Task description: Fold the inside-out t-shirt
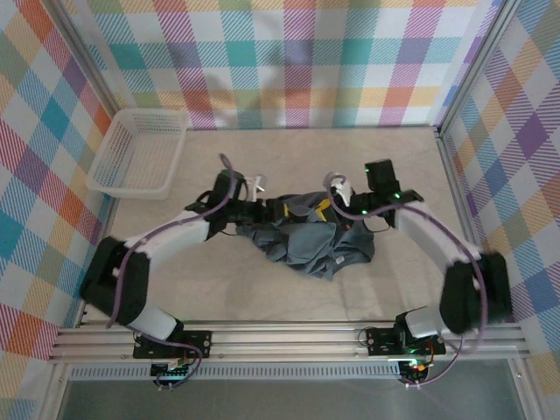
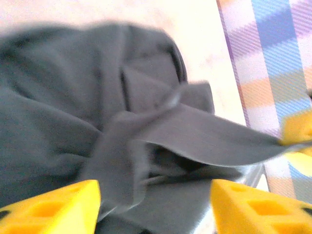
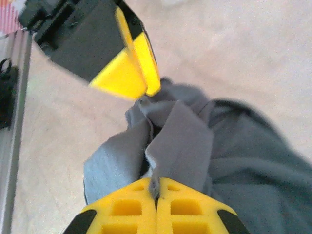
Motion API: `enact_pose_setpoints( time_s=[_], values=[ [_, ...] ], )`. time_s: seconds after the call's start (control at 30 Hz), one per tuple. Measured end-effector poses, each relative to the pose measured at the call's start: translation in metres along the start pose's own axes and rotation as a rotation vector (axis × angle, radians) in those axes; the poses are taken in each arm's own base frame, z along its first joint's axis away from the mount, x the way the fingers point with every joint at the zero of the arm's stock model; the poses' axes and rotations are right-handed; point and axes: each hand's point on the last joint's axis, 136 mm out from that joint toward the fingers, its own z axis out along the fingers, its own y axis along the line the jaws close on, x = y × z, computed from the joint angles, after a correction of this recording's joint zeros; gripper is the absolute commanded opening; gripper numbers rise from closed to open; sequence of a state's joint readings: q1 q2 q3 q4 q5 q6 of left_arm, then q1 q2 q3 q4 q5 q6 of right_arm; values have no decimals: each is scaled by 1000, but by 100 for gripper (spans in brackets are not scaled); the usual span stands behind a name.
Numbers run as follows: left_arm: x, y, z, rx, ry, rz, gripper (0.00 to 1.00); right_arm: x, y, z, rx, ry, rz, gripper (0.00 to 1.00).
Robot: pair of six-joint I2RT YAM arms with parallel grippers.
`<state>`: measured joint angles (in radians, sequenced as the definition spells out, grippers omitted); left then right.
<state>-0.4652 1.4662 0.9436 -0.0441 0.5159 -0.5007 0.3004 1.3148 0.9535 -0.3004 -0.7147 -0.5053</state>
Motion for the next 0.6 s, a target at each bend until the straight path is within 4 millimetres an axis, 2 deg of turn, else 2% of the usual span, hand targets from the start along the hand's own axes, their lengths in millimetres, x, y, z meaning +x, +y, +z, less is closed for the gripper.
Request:
enact_pose_setpoints(
  time_s=[0.1,0.2,0.3,0.4,0.5,0.6],
  values=[
    [-32,11,-41,-94,-138,-19,71,-38,2,-37,168,-123,-40,0],
    [-39,37,-54,-185,-160,-73,73,-63,-1,-65,297,-210,-13,0],
    [-17,76,-37,-284,-60,-158,75,-71,-3,-86,393,-278,67,0],
    [10,105,-13,-329,58,-231,76,-69,0,-102,453,-344,140,0],
    [28,118,3,-360,131,-258,76,-73,2,-111,474,-384,193,0],
    [37,125,15,-388,174,-263,68,-76,1,-113,468,-394,247,0]
  ],
)
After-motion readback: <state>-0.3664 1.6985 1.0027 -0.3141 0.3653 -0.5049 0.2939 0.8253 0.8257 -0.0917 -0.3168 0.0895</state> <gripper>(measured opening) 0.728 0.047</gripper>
